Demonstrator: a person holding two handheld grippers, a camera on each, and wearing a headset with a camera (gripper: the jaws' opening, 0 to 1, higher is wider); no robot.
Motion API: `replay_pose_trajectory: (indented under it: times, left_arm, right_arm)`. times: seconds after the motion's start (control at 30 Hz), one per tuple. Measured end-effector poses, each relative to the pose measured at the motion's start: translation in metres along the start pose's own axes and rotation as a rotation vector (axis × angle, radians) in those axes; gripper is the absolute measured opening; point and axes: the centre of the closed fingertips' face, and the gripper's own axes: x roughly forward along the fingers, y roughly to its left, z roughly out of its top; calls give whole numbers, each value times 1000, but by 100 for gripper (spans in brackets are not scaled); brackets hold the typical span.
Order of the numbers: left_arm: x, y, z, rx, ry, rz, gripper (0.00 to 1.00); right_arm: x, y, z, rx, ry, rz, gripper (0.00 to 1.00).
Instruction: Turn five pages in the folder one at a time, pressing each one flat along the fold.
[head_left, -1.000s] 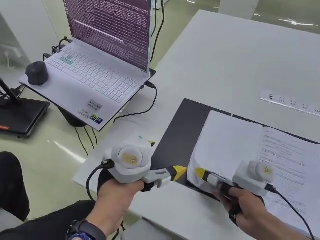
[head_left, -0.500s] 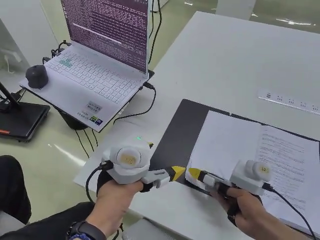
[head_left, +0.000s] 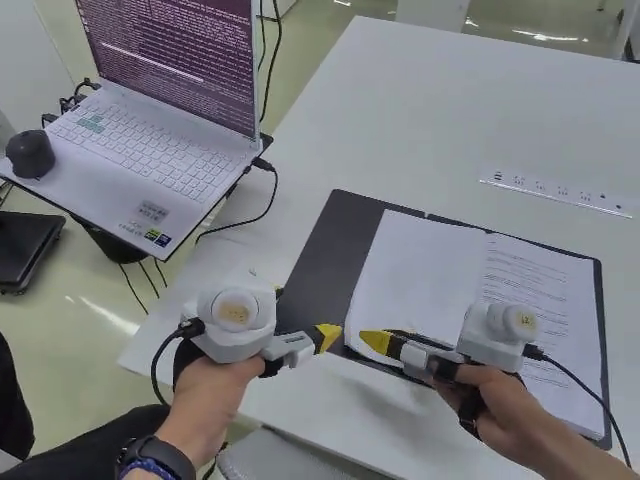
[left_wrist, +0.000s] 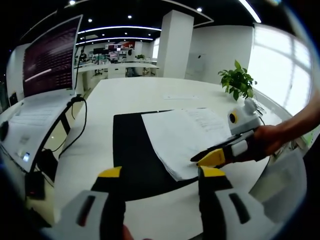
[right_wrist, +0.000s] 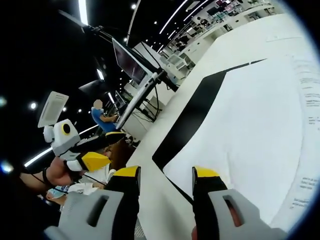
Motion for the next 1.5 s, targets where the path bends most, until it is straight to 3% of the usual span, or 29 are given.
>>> replay_pose_trajectory:
  times: [0.27, 0.53, 0.67, 0.83, 1.07, 1.17, 1.2, 1.23, 1.33, 1.5]
  left_arm:
    - [22, -13, -1, 29, 14, -48, 45]
    - [45, -31, -7, 101, 54, -152, 23]
    - [57, -32, -15, 114, 87, -171, 13]
    - [77, -35, -30, 132, 138, -172, 4]
    - [94, -34, -55, 83, 231, -135, 0]
    - [94, -28, -86, 159, 350, -98, 0]
    - [98, -33, -69, 117, 250, -90, 0]
    - [96, -32, -73, 115, 271, -85, 0]
    - [93, -30, -71, 85, 251, -76, 0]
    - [93, -31, -70, 98, 255, -81, 0]
  right_arm:
    - [-47, -16, 21, -27, -76, -70, 38]
    - [-78, -34, 14, -8, -97, -127, 37]
    - [-84, -38, 8, 3, -97, -140, 37]
    - [-89, -41, 4, 20, -100, -151, 37]
    - [-99, -50, 5, 28, -98, -168, 36]
    - [-101, -54, 6, 27, -100, -178, 35]
    - [-101, -58, 8, 23, -101, -185, 34]
    - [-101, -59, 8, 22, -104, -193, 34]
    - [-101, -68, 12, 28, -121, -213, 31]
    - [-95, -74, 18, 23, -122, -222, 28]
